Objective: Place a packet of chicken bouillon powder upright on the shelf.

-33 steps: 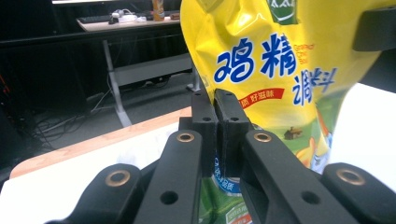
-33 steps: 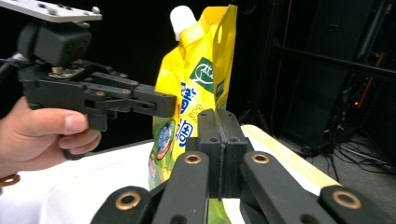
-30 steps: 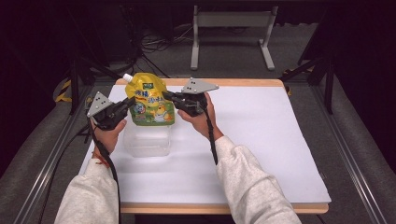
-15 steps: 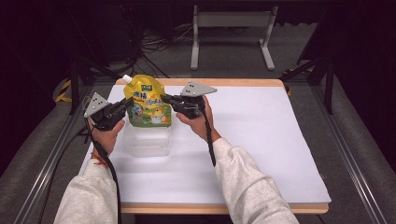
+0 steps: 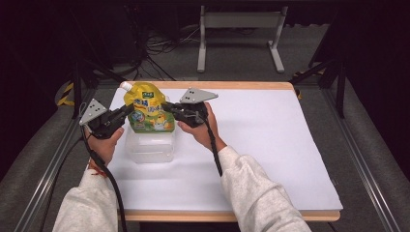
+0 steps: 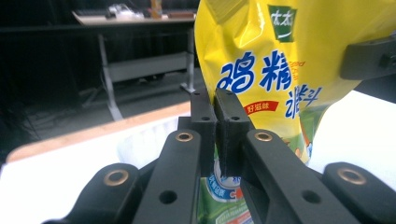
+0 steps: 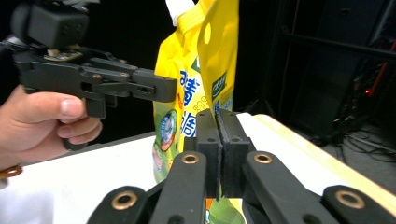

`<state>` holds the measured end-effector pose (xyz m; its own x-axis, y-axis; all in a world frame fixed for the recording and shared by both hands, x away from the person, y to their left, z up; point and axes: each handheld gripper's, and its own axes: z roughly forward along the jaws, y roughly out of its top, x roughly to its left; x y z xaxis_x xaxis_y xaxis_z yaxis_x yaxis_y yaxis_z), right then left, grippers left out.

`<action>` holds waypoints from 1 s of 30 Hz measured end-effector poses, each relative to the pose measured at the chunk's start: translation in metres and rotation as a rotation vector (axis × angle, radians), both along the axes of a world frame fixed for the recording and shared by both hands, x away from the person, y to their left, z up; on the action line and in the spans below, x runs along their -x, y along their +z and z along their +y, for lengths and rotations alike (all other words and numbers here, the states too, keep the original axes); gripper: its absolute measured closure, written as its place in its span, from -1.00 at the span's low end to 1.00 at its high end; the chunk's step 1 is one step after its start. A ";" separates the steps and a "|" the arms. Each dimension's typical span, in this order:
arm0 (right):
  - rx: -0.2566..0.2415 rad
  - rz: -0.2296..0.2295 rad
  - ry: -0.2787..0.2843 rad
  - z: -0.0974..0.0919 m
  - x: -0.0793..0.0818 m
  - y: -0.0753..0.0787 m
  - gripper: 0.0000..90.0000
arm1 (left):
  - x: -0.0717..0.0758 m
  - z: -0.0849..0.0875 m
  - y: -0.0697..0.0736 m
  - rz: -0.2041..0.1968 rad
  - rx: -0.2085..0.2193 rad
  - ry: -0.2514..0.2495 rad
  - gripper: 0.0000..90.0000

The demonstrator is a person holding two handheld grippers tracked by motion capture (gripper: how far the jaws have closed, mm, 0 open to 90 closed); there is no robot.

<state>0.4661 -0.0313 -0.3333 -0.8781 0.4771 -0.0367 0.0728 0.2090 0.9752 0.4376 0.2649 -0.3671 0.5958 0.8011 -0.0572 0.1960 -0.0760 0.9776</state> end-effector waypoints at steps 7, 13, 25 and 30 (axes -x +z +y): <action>0.078 0.070 -0.016 0.003 -0.006 -0.017 0.97 | -0.003 -0.004 -0.007 0.040 -0.047 -0.003 0.90; 0.078 0.083 -0.021 0.000 -0.008 -0.020 1.00 | -0.002 -0.005 -0.014 0.058 -0.106 0.009 0.91; 0.131 0.089 -0.032 0.009 -0.003 -0.028 1.00 | -0.005 -0.002 -0.026 0.117 -0.142 0.010 0.91; 0.147 0.090 -0.027 0.013 -0.002 -0.030 1.00 | -0.006 -0.004 -0.027 0.130 -0.160 0.021 0.93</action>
